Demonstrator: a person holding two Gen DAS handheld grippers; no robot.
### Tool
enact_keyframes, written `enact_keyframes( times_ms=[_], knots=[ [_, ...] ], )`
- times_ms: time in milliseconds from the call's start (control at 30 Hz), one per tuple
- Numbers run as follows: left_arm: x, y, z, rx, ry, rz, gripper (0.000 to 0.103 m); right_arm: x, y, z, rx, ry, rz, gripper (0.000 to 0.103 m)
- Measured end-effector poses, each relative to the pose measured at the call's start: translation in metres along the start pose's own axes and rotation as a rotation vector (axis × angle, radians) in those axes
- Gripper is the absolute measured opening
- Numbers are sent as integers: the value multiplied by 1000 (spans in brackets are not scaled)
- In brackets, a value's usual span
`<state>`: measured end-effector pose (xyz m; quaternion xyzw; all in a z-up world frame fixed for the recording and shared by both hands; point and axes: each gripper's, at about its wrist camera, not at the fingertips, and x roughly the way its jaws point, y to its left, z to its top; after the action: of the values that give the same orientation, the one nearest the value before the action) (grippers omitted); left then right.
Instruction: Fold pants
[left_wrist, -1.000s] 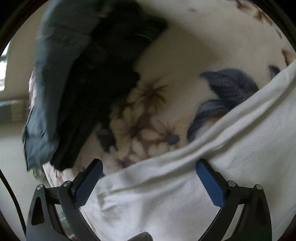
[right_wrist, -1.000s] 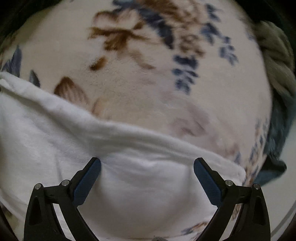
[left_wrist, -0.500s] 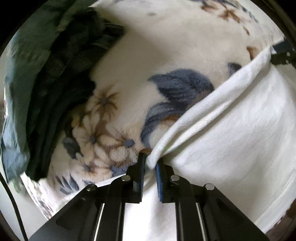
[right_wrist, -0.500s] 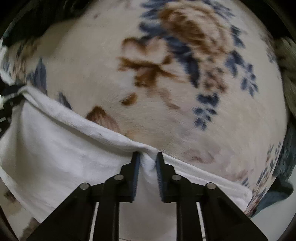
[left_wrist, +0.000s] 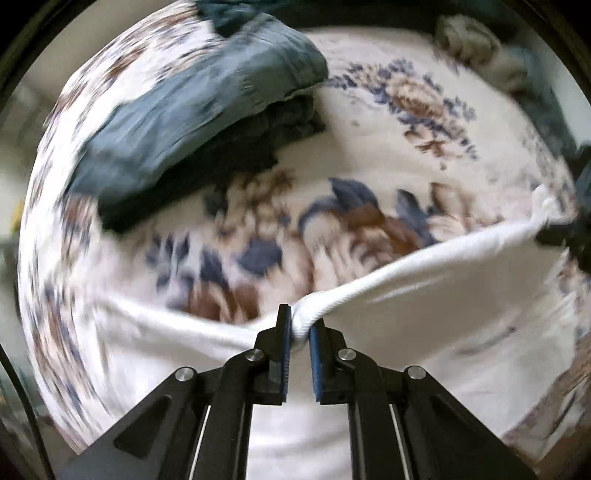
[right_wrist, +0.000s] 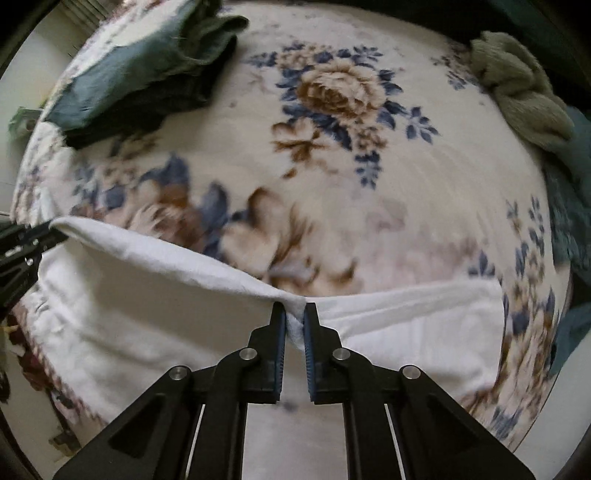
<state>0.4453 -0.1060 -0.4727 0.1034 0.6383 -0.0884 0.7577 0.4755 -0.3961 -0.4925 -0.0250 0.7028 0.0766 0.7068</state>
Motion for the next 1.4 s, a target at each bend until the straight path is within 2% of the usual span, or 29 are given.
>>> enact_keyframes(
  times_ms=[33,100,200,267,433,500,567,633,667,700,733,767,800,833,867,1000,1067,1233,1400],
  knots=[
    [-11,2,-23,-49,-3,-23,7,-4,9,-12,8,-4,7,10],
    [-16,-6,-47,-128,10,-57,7,-7,31,-44,21,-2,18,10],
    [-6,-19,-101,-225,96,-90,6,1,51,-100,48,56,26,10],
    [17,-29,-141,-267,176,-101,6,18,61,-145,62,126,27,10],
    [94,-34,-211,-356,336,-143,7,79,77,-213,52,242,-17,10],
    [107,-36,-217,-346,330,-150,7,103,85,-231,21,275,-60,12],
    [109,-38,-216,-317,304,-150,9,110,86,-237,52,264,-82,12],
    [107,-39,-216,-310,300,-157,11,111,88,-239,67,269,-103,16],
    [105,-38,-216,-317,303,-169,13,109,88,-239,93,273,-102,23],
    [102,-37,-216,-325,303,-173,18,106,88,-239,108,273,-101,37],
    [98,-36,-217,-323,303,-164,24,102,90,-240,125,268,-98,47],
    [95,-36,-216,-321,303,-156,38,94,92,-241,142,257,-90,70],
    [90,-37,-215,-313,300,-144,55,87,95,-242,154,245,-90,88],
    [85,-39,-215,-297,295,-109,65,79,97,-243,166,231,-86,89],
    [80,-40,-214,-286,288,-84,80,69,100,-246,183,210,-68,89],
    [50,-46,-213,-241,229,-14,90,44,103,-254,240,175,-61,90],
    [31,-49,-211,-224,178,36,91,29,104,-255,265,153,-65,90],
    [-6,-60,-195,-228,106,32,91,5,88,-242,337,95,-90,90],
    [-25,-77,-182,-228,41,47,91,5,38,-209,429,65,-128,90]
  ],
)
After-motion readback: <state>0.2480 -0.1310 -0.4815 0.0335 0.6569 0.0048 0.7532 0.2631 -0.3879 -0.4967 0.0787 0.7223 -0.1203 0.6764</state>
